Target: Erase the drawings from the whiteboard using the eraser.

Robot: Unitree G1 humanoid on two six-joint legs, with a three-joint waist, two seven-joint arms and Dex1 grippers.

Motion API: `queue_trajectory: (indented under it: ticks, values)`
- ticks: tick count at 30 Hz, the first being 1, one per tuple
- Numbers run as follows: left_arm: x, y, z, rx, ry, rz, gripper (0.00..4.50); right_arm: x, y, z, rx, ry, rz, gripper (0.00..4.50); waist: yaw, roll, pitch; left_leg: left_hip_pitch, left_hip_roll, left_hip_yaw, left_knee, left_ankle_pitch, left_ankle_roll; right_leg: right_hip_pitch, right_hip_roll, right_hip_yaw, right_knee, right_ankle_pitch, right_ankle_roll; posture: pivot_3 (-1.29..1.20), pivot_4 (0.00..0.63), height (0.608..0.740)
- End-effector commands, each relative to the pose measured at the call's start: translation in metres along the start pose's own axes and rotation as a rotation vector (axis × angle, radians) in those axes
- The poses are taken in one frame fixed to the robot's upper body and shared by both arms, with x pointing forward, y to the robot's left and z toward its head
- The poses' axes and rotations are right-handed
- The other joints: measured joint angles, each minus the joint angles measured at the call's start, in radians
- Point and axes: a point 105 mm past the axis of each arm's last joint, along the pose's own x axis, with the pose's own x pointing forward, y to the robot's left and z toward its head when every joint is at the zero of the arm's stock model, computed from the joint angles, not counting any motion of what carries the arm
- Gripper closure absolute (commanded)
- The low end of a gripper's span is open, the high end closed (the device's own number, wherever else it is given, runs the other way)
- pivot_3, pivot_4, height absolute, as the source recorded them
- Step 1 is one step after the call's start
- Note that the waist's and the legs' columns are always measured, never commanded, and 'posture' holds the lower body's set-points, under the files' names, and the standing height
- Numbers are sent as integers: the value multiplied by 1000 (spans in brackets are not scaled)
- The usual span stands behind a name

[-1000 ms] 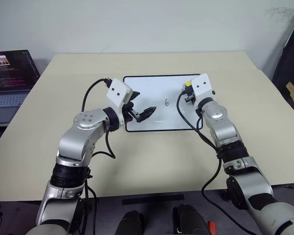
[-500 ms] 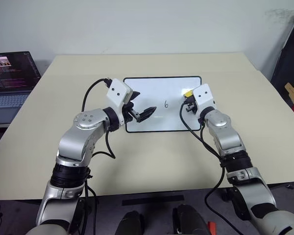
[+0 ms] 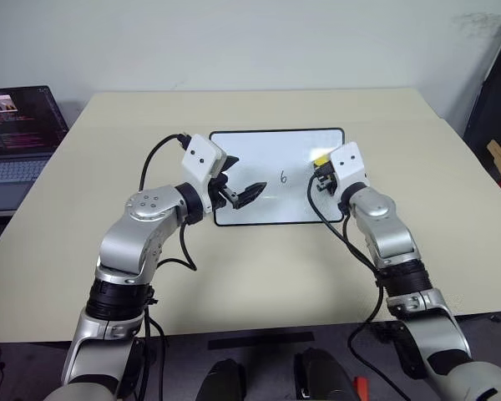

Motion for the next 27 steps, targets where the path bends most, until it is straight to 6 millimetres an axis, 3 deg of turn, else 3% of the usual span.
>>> queue_trajectory:
  ticks: [1, 6, 19, 24, 27]
  values:
    - [-3, 1, 14, 27, -48, 5, 0, 11, -16, 33, -13, -104, -88, 3172, 1, 0, 1, -1, 0, -1, -1, 0, 0, 0, 0, 0, -1, 0, 0, 0, 150, 740]
    - [-4, 0, 14, 27, -48, 6, 0, 20, -17, 29, -21, -96, -107, 3173, 2, 0, 1, -3, 0, -1, -1, 0, 0, -1, 0, -1, -5, 0, 0, 0, 150, 740]
    - [-5, 1, 13, 23, -48, 15, 0, 4, -14, -30, 30, 55, -98, 3173, 5, 0, 0, 0, 0, 0, 0, 0, 0, 2, -1, -1, -3, 0, 0, 0, 150, 740]
    - [-5, 1, 13, 24, -48, 12, 0, 0, -11, -31, 34, 51, -95, 3173, 3, 0, 0, 1, 0, 0, 0, 0, 0, 2, -1, 0, -2, 0, 0, 0, 150, 740]
    - [-5, 1, 13, 26, -48, 12, 0, 2, -13, -18, 35, 9, -101, 3173, 3, 0, 0, 1, 0, 0, 0, 0, 0, 2, -1, -1, -1, 0, 0, 0, 150, 740]
